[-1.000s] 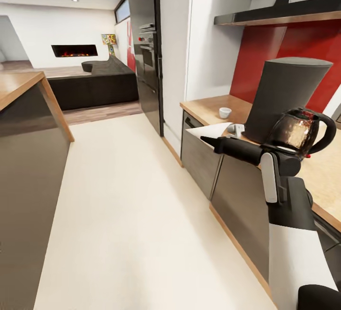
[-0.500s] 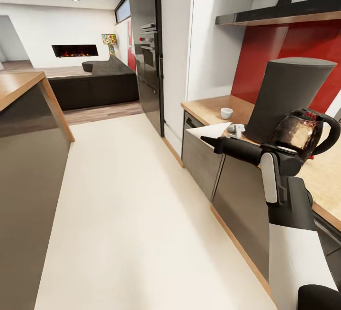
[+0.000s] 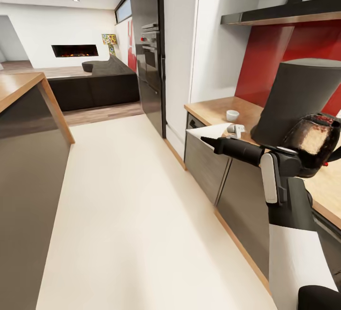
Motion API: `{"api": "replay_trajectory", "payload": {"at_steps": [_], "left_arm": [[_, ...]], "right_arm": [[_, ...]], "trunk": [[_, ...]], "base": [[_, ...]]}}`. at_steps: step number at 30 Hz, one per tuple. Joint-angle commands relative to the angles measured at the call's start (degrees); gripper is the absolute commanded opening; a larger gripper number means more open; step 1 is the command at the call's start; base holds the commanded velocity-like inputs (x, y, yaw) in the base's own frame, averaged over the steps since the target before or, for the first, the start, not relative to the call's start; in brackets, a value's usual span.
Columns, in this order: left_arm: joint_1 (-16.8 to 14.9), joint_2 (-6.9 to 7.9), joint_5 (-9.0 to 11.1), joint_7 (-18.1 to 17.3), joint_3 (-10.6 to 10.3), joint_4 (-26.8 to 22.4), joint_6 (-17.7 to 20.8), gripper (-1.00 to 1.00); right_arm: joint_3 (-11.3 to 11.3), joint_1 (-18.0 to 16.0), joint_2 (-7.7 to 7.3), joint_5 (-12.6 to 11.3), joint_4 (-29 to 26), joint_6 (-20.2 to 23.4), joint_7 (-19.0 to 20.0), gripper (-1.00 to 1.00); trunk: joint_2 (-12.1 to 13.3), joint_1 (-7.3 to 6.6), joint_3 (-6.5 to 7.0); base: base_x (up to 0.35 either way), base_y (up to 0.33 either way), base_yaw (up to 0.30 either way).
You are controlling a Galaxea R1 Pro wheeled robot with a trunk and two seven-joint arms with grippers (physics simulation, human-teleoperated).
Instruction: Set up a coffee station on the kitchen countertop: keep the coffee maker on the countertop, move the bottle of coffee from the kitchen shelf to the counter next to the coffee maker, place a paper coffee filter on top of the coffee maker, put the saucer next to the coffee maker with the coffee cup on the saucer, and place the electric kettle next to the coffee maker.
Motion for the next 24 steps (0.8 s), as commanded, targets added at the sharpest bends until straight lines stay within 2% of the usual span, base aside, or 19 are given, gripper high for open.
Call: {"api": "replay_trajectory", "payload": {"at_steps": [1, 10, 24], "left_arm": [[0.0, 0.00, 0.2, 0.1, 0.0, -0.1, -0.1, 1.00], [0.0, 0.00, 0.2, 0.1, 0.0, -0.1, -0.1, 1.00], [0.0, 0.00, 0.1, 0.1, 0.0, 0.0, -0.1, 1.00]], "right_arm": [[-0.1, 0.0, 0.01, -0.5, 0.0, 0.5, -0.1, -1.00], [-0.1, 0.0, 0.01, -0.5, 0.0, 0.5, -0.1, -1.00], [-0.1, 0.0, 0.01, -0.5, 0.0, 0.4, -0.1, -1.00]], "trunk": [[0.0, 0.03, -0.04], [0.0, 0.03, -0.04], [0.0, 0.03, -0.04]], "base": [[0.237, 0.136, 0.000], [0.123, 0.077, 0.000], [0.242, 0.185, 0.000]]}}
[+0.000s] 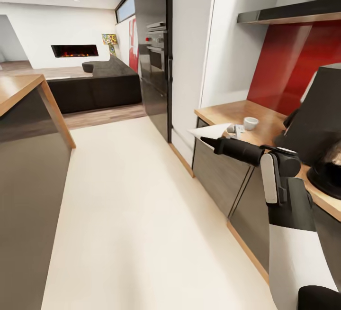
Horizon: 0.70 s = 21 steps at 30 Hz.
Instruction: Set up a coffee station on the kitchen countertop: keep the coffee maker on the countertop, move the bottle of coffee from the kitchen shelf to the counter next to the coffee maker, place a paper coffee filter on top of the coffee maker, put the saucer next to the coffee maker with the coffee cup on the saucer, and place the electric kettle next to the coffee maker.
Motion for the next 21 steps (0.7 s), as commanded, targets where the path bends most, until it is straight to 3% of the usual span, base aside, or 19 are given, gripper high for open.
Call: {"api": "replay_trajectory", "payload": {"at_steps": [1, 11, 21], "left_arm": [[0.0, 0.00, 0.1, 0.1, 0.0, -0.1, -0.1, 1.00], [0.0, 0.00, 0.2, 0.1, 0.0, 0.1, -0.1, 1.00], [0.0, 0.00, 0.1, 0.1, 0.0, 0.1, -0.1, 1.00]], "right_arm": [[-0.1, 0.0, 0.01, -0.5, 0.0, 0.5, -0.1, -1.00], [-0.1, 0.0, 0.01, -0.5, 0.0, 0.5, -0.1, -1.00], [-0.1, 0.0, 0.01, -0.5, 0.0, 0.5, -0.1, -1.00]], "trunk": [[0.0, 0.03, -0.04], [0.0, 0.03, -0.04], [0.0, 0.03, -0.04]], "base": [[0.256, 0.180, -0.008], [0.082, 0.051, -0.196], [0.257, 0.157, -0.053]]}}
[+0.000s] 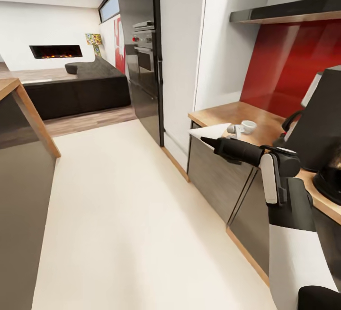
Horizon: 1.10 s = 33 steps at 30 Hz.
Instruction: Set up a coffee station on the kitchen countertop: keep the coffee maker on the countertop, move the bottle of coffee from the kitchen shelf to the counter next to the coffee maker, place a paper coffee filter on top of the coffee maker, put the saucer next to the coffee maker with the coffee cup on the saucer, and place the electric kettle next to the coffee maker.
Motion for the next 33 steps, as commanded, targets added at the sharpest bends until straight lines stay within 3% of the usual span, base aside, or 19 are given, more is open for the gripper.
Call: {"api": "replay_trajectory", "payload": {"at_steps": [1, 15, 33], "left_arm": [[0.0, 0.00, 0.1, 0.1, 0.0, -0.1, -0.1, 1.00], [0.0, 0.09, 0.1, 0.1, 0.0, -0.1, -0.1, 1.00], [0.0, 0.23, 0.2, 0.1, 0.0, -0.1, -0.1, 1.00]], "right_arm": [[-0.1, -0.1, 0.01, -0.5, 0.0, 0.5, -0.1, -1.00], [-0.1, 0.0, 0.01, -0.5, 0.0, 0.5, -0.1, -1.00], [-0.1, 0.0, 0.01, -0.5, 0.0, 0.5, -0.1, -1.00]], "trunk": [[0.0, 0.03, -0.04], [0.0, 0.03, -0.04], [0.0, 0.03, 0.06]], "base": [[0.286, 0.177, -0.152], [0.091, 0.057, -0.256], [0.230, 0.216, -0.030]]}}
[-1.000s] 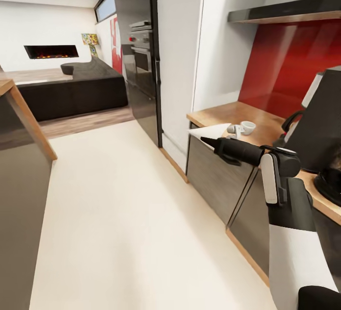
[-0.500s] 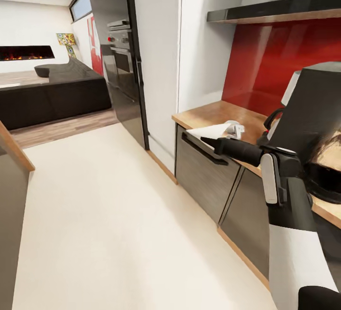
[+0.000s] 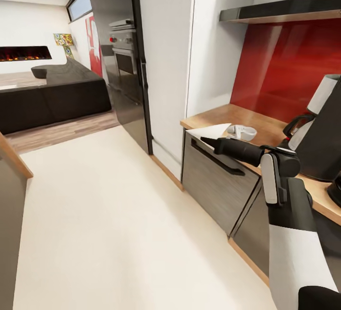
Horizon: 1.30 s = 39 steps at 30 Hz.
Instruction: Set up a coffee station on the kitchen countertop: keep the coffee maker on the countertop, move the bottle of coffee from the kitchen shelf to the counter next to the coffee maker, place a paper coffee filter on top of the coffee maker, put the saucer next to the coffee maker with the coffee cup on the saucer, and place the electric kettle next to the coffee maker.
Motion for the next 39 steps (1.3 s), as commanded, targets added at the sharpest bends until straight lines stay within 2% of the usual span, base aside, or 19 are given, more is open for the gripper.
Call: {"api": "replay_trajectory", "payload": {"at_steps": [1, 14, 16, 17, 19, 21, 22, 24, 25, 27, 28, 31, 32, 35, 36, 38, 39], "left_arm": [[0.0, 0.00, 0.1, 0.1, 0.0, 0.0, -0.1, 1.00], [0.0, -0.04, 0.2, 0.0, -0.1, -0.4, -0.1, 1.00], [0.0, -0.05, 0.2, 0.0, -0.1, -0.5, -0.1, 1.00], [0.0, -0.05, 0.2, 0.0, -0.1, -0.5, -0.1, 1.00], [0.0, -0.05, 0.3, -0.1, -0.1, -0.5, -0.1, 1.00], [0.0, -0.05, 0.3, -0.1, -0.1, -0.5, -0.1, 1.00], [0.0, -0.05, 0.3, -0.1, -0.1, -0.5, -0.1, 1.00], [0.0, -0.05, 0.2, -0.1, -0.1, -0.5, -0.1, 1.00], [0.0, -0.05, 0.2, -0.1, -0.2, -0.4, -0.1, 1.00], [0.0, -0.05, 0.2, -0.1, -0.1, -0.4, -0.1, 1.00], [0.0, -0.02, 0.2, -0.1, -0.1, -0.5, -0.1, 1.00], [0.0, 0.01, 0.2, -0.1, -0.1, -0.5, -0.1, 1.00], [0.0, 0.02, 0.2, -0.1, -0.1, -0.5, -0.2, 1.00], [0.0, 0.03, 0.2, -0.1, -0.1, -0.5, -0.2, 1.00], [0.0, 0.03, 0.2, -0.1, -0.1, -0.5, -0.2, 1.00], [0.0, 0.03, 0.2, -0.1, -0.1, -0.5, -0.2, 1.00], [0.0, 0.03, 0.2, -0.1, -0.1, -0.5, -0.2, 1.00]], "right_arm": [[-0.1, 0.0, 0.01, -0.5, 0.0, 0.5, -0.1, -1.00], [0.1, 0.6, 0.27, -0.4, -0.1, 0.4, -0.1, -1.00], [0.2, 0.4, 0.53, -0.2, -0.1, 1.3, -0.9, -1.00], [0.2, 0.0, 0.68, -0.1, -0.1, 2.2, -3.0, -1.00], [0.2, -1.9, 1.42, -0.1, -0.1, 2.9, -8.1, -1.00], [0.2, -3.4, 1.88, -0.1, -0.1, 3.1, -10.5, -1.00], [0.2, -5.3, 2.24, -0.1, -0.1, 3.3, -12.9, -1.00], [0.4, -7.4, 2.55, -0.1, 0.0, 3.5, -15.2, -1.00], [1.2, -9.6, 2.85, 0.0, 0.1, 3.8, -17.6, -1.00], [3.0, -11.7, 3.11, 0.0, 0.5, 4.0, -20.7, -1.00], [5.5, -13.6, 3.29, 0.0, 1.3, 4.1, -24.3, -1.00], [9.2, -16.4, 3.45, 0.0, 3.0, 4.2, -29.7, -1.00], [10.8, -18.5, 3.49, 0.0, 4.8, 4.2, -32.2, -1.00], [12.2, -22.4, 3.28, 0.0, 9.2, 4.3, -34.5, -1.00], [12.7, -25.6, 3.10, 0.0, 13.3, 4.3, -35.3, -1.00], [13.1, -28.8, 2.97, 0.0, 17.6, 4.3, -35.9, -1.00], [13.3, -31.8, 2.90, 0.0, 21.6, 4.4, -36.2, -1.00]], "trunk": [[0.0, 0.01, -0.02], [0.0, 0.01, 0.03], [0.0, 0.01, 0.03], [0.0, 0.01, 0.03], [0.0, 0.01, 0.03], [0.0, 0.01, 0.03], [0.0, 0.01, 0.03], [0.0, 0.01, 0.03], [0.0, 0.01, 0.03], [0.0, 0.01, 0.03], [0.0, 0.01, 0.03], [0.0, 0.01, 0.03], [0.0, 0.01, 0.03], [0.0, 0.01, 0.03], [0.0, 0.01, 0.03], [0.0, 0.01, 0.03], [0.0, 0.01, 0.03]], "base": [[0.062, 0.064, -0.076], [0.010, 0.010, -0.012], [0.000, 0.000, 0.000], [0.000, 0.000, 0.000], [0.000, 0.000, 0.000], [0.000, 0.000, 0.000], [0.000, 0.000, 0.000], [0.000, 0.000, 0.000], [0.000, 0.000, 0.000], [0.000, 0.000, 0.000], [0.000, 0.000, 0.000], [0.000, 0.000, 0.000], [0.000, 0.000, 0.000], [0.000, 0.000, 0.000], [0.000, 0.000, 0.000], [0.000, 0.000, 0.000], [0.000, 0.000, 0.000]]}}
